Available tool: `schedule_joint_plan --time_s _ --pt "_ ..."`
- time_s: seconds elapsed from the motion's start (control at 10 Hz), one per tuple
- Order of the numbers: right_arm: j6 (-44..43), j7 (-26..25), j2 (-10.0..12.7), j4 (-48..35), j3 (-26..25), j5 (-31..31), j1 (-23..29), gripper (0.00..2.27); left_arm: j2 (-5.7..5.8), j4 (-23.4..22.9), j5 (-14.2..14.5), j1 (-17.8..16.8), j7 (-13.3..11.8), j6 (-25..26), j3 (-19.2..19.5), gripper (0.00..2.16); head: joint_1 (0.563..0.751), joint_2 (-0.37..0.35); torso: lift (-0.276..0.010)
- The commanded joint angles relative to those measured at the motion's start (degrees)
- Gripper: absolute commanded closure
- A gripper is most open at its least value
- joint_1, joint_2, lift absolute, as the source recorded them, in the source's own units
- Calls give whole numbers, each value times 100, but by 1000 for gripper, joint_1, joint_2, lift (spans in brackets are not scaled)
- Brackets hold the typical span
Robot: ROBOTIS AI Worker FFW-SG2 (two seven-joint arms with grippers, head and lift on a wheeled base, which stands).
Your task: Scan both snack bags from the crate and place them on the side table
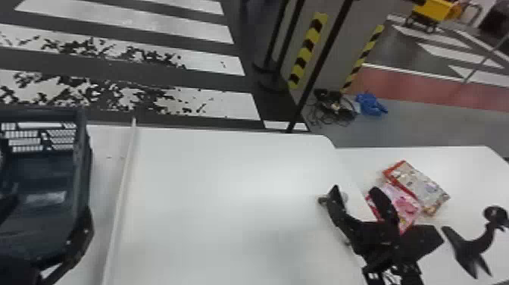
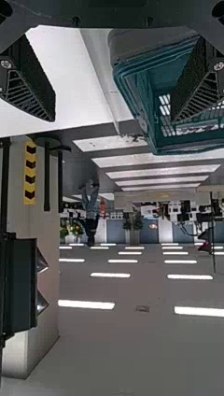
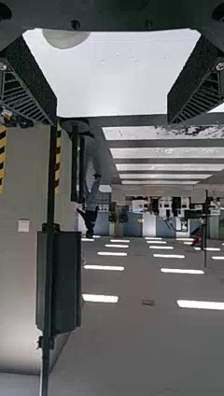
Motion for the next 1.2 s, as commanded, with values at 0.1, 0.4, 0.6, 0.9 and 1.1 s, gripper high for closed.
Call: schedule_joint_plan --time_s 0.1,0.4,0.6,0.9,1.1 --pt "-705 -410 23 -118 679 381 312 46 4 79 41 28 12 -124 14 83 695 -313 -98" --pt "-1109 -849 23 -180 1294 926 646 46 -5 141 94 98 91 -299 5 83 695 -239 -98" --pt "-1109 -999 23 -180 1443 1119 760 46 -5 97 138 133 162 -334 -4 83 695 -192 -98" --pt "-1109 -1095 23 -382 1610 1137 1042 49 -5 53 164 107 249 -299 -65 83 695 -170 -98" --pt "-1109 -1210 23 -549 1733 1128 1174 49 4 18 173 151 258 -299 -83 83 695 -162 -98"
